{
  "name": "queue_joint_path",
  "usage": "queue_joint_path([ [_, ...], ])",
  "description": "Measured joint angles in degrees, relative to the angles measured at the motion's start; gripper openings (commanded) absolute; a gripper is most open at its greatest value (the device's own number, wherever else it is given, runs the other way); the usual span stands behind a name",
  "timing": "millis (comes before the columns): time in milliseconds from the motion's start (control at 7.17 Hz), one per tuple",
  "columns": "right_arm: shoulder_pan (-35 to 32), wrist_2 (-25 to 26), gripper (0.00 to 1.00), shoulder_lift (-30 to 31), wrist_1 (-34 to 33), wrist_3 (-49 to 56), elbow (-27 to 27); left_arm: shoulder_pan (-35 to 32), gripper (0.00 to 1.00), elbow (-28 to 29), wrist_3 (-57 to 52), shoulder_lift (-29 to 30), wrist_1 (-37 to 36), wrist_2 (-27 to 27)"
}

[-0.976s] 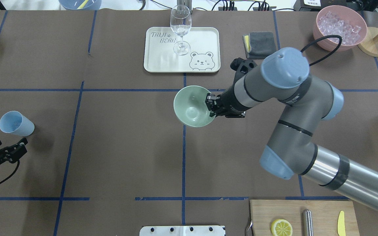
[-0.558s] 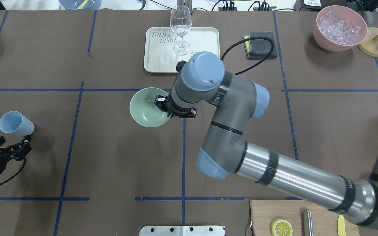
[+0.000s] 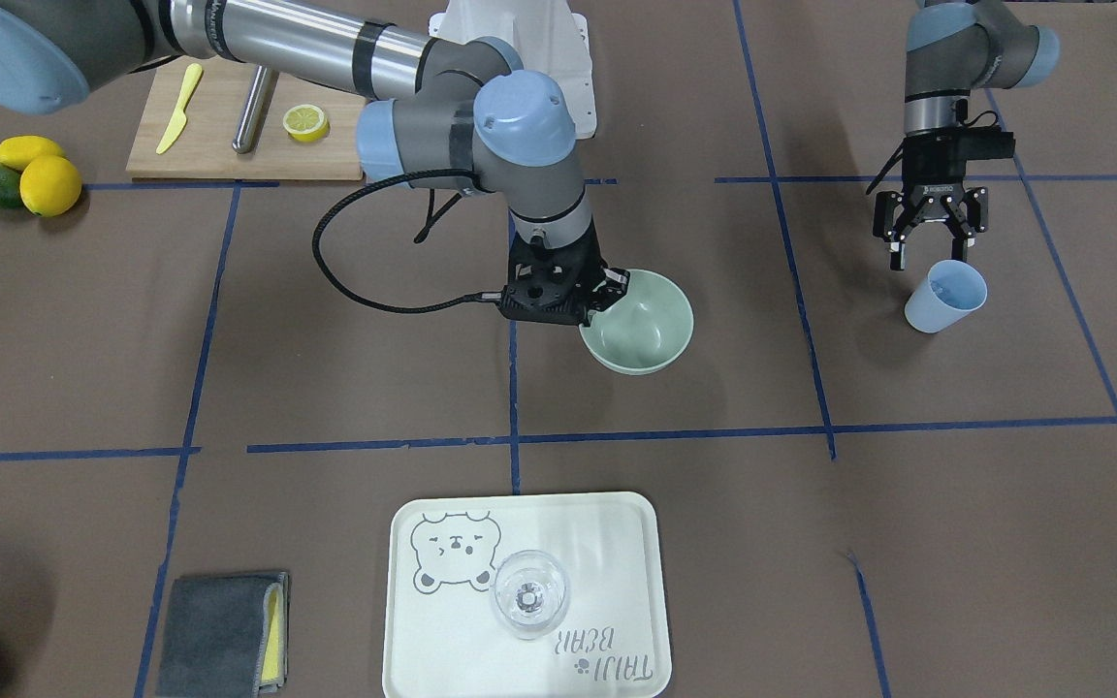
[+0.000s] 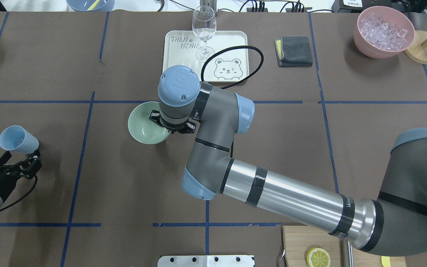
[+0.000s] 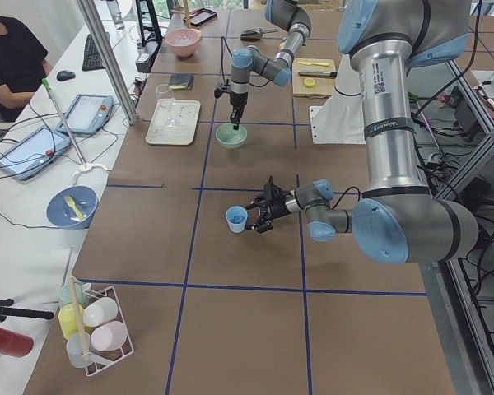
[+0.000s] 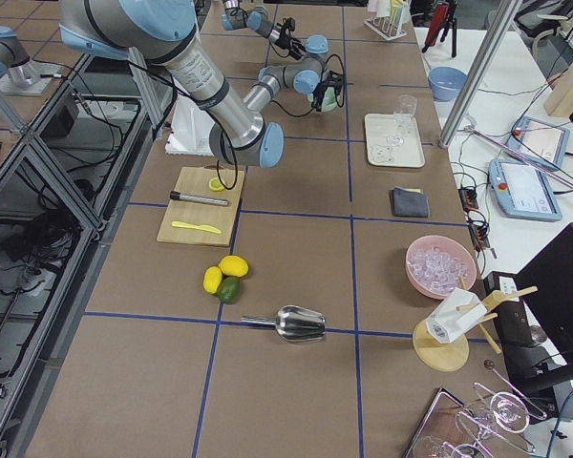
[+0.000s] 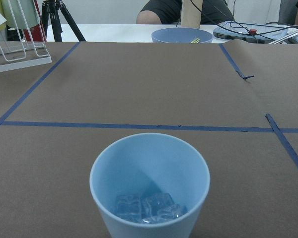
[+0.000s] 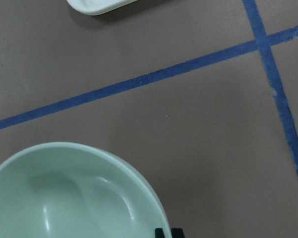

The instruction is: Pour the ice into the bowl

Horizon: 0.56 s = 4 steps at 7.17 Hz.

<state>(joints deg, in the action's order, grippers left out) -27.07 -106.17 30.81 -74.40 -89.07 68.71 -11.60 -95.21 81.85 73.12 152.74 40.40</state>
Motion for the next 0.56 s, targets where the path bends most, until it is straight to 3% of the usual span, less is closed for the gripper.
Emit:
queue_joint_path([
  [558,3.0,0.6,0.00,-1.1,0.1,-0.2,-1.4,-0.1,0.94,1.9,-0.2,1.0,0.0,-0.3],
])
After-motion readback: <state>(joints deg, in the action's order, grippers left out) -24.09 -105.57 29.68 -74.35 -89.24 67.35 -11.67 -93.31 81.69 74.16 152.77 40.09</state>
